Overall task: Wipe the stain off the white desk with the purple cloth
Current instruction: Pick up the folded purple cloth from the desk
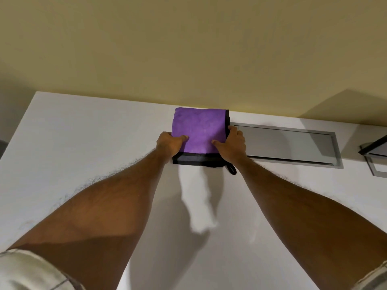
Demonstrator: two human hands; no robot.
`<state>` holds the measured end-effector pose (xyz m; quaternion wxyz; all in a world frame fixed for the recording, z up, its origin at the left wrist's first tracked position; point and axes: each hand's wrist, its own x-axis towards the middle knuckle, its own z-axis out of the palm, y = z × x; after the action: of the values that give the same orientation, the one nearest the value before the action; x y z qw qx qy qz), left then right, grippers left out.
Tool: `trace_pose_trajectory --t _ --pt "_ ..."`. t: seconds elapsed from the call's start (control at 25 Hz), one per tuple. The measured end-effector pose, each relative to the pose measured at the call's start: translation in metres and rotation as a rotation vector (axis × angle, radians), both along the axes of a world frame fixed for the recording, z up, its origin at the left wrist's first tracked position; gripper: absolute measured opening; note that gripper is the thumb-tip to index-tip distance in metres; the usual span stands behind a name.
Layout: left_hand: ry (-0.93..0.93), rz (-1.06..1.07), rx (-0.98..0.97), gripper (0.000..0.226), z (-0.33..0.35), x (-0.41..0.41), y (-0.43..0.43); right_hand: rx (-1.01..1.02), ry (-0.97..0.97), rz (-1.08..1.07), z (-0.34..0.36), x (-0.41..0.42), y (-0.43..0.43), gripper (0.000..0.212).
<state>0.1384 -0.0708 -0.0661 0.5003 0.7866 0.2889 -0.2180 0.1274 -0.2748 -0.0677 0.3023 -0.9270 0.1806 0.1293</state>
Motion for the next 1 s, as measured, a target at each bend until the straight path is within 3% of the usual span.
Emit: trace_pose_trajectory --t 0.12,0.28,0.6,0.72,0.84,1.0 --pt "-0.066 -0.057 0.03 0.053 0.004 0.007 -0.003 -0.024 -0.006 0.019 -0.003 0.001 -0.002 0.081" --pt "-0.32 -0.189 0.13 0.026 0.019 0.001 -0.009 -0.008 -0.008 0.065 0.003 -0.003 -0.004 0.084" --pt "-0.665 -0.547 0.222 0.022 0.083 -0.025 0.007 0.185 -0.29 0.235 0.064 0.002 0.016 0.114" --pt "-0.725 -0.663 0.267 0.025 0.115 -0.042 0.03 0.256 -0.273 0.251 0.094 -0.001 0.018 0.126" --pt "-0.788 -0.687 0.238 0.023 0.144 -0.071 0.056 0.385 -0.217 0.388 0.117 -0.014 0.028 0.108" --pt "-0.817 -0.541 0.178 0.023 0.169 -0.123 0.092 0.465 -0.084 0.502 0.136 -0.049 0.058 0.078"
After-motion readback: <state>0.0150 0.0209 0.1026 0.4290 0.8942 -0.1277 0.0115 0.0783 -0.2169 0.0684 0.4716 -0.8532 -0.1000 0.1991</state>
